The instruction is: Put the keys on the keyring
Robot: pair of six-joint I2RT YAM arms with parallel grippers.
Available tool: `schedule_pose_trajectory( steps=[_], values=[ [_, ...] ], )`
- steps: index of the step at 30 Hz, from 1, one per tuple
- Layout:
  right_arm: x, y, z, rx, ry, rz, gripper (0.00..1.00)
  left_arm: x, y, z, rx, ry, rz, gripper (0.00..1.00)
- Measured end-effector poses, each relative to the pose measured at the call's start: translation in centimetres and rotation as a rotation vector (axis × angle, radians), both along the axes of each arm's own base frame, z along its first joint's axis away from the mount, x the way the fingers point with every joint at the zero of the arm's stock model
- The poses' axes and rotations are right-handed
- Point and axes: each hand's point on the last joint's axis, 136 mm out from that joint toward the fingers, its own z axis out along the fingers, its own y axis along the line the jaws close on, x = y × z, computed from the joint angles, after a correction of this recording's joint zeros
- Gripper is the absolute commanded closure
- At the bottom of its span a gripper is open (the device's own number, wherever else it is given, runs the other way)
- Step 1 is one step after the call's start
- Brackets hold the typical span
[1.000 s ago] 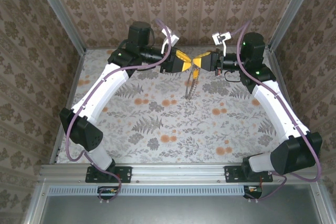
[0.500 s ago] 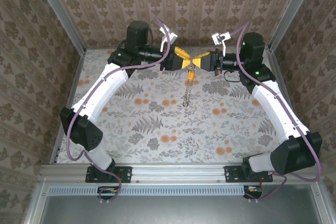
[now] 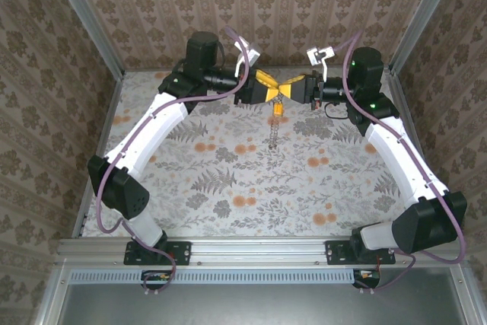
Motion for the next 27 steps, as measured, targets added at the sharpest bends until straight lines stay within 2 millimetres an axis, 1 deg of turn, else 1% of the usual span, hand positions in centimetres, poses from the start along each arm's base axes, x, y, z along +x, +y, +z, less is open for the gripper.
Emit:
schedule_pose_trajectory(
  steps=[4, 9, 12, 14, 18, 19, 23, 25, 26, 27],
  values=[
    [0.0, 0.0, 0.0, 0.0, 0.0, 0.0, 1.0, -0.2, 0.0, 0.0, -0.001, 0.004, -0.012, 0.65],
    [0.0, 0.0, 0.0, 0.0, 0.0, 0.0, 1.0, -0.4, 0.0, -0.7, 0.007, 0.021, -0.022, 0.68],
    [0.0, 0.0, 0.0, 0.0, 0.0, 0.0, 1.0, -0.4, 0.0, -1.0, 0.011, 0.03, -0.027, 0.74],
    [0.0, 0.0, 0.0, 0.0, 0.0, 0.0, 1.0, -0.6, -0.1, -1.1, 0.013, 0.033, -0.031, 0.83],
    [0.0, 0.0, 0.0, 0.001, -0.001, 0.001, 1.0, -0.7, -0.3, -1.2, 0.012, 0.026, -0.032, 0.94],
    [0.0, 0.0, 0.0, 0.002, -0.004, 0.003, 1.0, -0.6, -0.4, -1.2, 0.014, 0.03, -0.028, 0.99],
    [0.0, 0.0, 0.0, 0.004, -0.005, 0.002, 1.0, -0.3, -0.5, -1.3, 0.012, 0.035, -0.012, 1.0],
    [0.2, -0.1, 0.0, 0.005, 0.002, -0.009, 0.8, -0.1, -0.7, -1.3, 0.007, 0.041, -0.003, 1.0],
    [0.3, -0.2, 0.0, 0.006, 0.007, -0.018, 0.75, 0.1, -0.8, -1.4, 0.003, 0.046, 0.005, 1.0],
    [0.5, -0.3, 0.0, 0.005, 0.005, -0.03, 0.71, 0.3, -0.9, -1.5, 0.001, 0.053, 0.013, 1.0]
  ],
)
